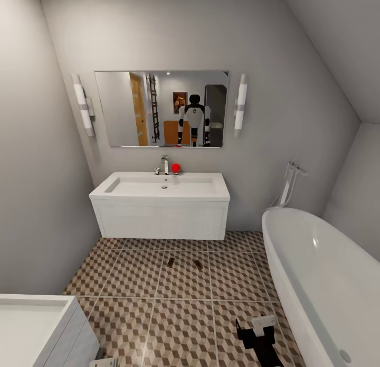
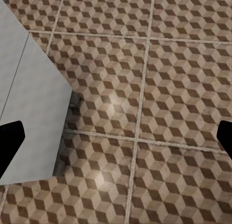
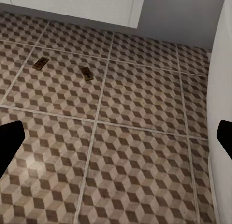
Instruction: Take the four mousetraps from the cabinet in the bathroom and place them on the bathroom floor. Make sure all four end up on the same floor surface, and ensure that at least two of them are either under or directly next to the same bathroom sink.
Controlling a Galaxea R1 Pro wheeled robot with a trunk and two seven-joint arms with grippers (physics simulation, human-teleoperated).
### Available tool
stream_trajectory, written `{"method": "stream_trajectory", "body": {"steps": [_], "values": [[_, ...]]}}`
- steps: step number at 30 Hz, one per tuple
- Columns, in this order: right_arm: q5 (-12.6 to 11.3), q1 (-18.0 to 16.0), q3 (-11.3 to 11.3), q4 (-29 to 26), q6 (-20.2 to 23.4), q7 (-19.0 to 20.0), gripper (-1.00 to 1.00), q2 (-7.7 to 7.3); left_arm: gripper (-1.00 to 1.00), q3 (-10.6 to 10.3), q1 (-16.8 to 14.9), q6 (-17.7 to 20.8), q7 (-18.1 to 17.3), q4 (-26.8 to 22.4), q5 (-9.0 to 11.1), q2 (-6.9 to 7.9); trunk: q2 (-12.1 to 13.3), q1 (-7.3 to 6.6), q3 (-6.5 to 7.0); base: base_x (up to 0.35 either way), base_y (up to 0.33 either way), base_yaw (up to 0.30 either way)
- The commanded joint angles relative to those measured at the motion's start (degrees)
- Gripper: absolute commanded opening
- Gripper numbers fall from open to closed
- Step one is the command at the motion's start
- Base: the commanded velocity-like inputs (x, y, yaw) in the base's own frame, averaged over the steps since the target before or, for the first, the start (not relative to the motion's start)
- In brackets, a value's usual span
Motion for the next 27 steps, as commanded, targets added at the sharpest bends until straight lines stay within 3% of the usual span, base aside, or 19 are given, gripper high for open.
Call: {"method": "stream_trajectory", "body": {"steps": [1,15,27], "values": [[0.35,-0.06,0.36,0.07,-0.05,-0.61,1.00,0.01,1.00,-0.48,-0.09,-0.27,0.15,0.17,0.20,-0.02,-0.13,0.04,-0.13,0.000,0.000,0.000],[0.35,-0.06,0.36,0.07,0.10,-0.65,1.00,0.03,1.00,-0.48,-0.08,-0.20,0.10,0.26,0.16,-0.05,-0.13,0.04,-0.13,-0.024,0.000,0.000],[0.35,-0.06,0.36,0.07,0.11,-0.64,1.00,0.08,1.00,-0.48,-0.07,-0.18,0.09,0.26,0.18,-0.06,-0.13,0.04,-0.13,-0.290,0.000,0.000]]}}
